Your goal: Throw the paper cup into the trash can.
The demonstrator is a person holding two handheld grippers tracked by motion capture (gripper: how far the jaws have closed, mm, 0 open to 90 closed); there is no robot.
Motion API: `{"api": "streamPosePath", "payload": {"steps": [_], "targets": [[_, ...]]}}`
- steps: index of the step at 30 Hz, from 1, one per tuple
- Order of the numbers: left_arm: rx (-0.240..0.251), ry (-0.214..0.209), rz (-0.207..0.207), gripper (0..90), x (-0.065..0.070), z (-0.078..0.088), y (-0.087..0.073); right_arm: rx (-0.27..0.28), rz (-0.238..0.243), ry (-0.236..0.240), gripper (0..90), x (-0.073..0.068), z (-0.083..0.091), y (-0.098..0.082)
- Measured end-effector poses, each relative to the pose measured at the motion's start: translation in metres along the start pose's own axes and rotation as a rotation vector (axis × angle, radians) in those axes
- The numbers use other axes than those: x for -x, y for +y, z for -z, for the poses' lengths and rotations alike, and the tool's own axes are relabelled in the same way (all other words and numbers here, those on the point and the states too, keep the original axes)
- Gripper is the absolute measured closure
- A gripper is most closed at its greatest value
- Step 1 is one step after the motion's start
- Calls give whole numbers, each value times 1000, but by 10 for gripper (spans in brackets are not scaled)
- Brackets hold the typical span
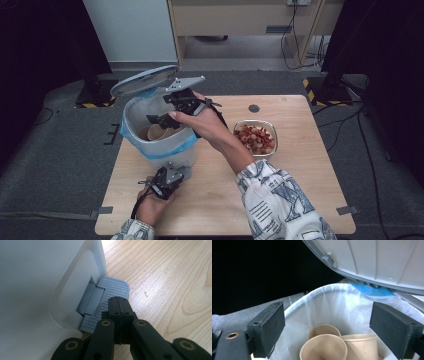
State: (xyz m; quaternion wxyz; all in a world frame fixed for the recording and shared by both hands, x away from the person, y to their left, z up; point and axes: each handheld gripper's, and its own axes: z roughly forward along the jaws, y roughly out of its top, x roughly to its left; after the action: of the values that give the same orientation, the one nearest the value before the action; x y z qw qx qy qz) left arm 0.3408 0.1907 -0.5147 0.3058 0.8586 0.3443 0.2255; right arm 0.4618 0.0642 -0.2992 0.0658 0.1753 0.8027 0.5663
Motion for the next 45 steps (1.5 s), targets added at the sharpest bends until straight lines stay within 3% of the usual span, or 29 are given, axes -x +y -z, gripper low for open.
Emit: {"api": "streamPosePath", "payload": {"steps": [23, 45], "targets": [[0, 0, -1, 900, 0, 0, 0, -8, -41, -102, 66, 23, 30, -7], [-1, 0, -4, 900, 0, 0, 0, 11, -63, -195, 72, 50, 73, -11]]}}
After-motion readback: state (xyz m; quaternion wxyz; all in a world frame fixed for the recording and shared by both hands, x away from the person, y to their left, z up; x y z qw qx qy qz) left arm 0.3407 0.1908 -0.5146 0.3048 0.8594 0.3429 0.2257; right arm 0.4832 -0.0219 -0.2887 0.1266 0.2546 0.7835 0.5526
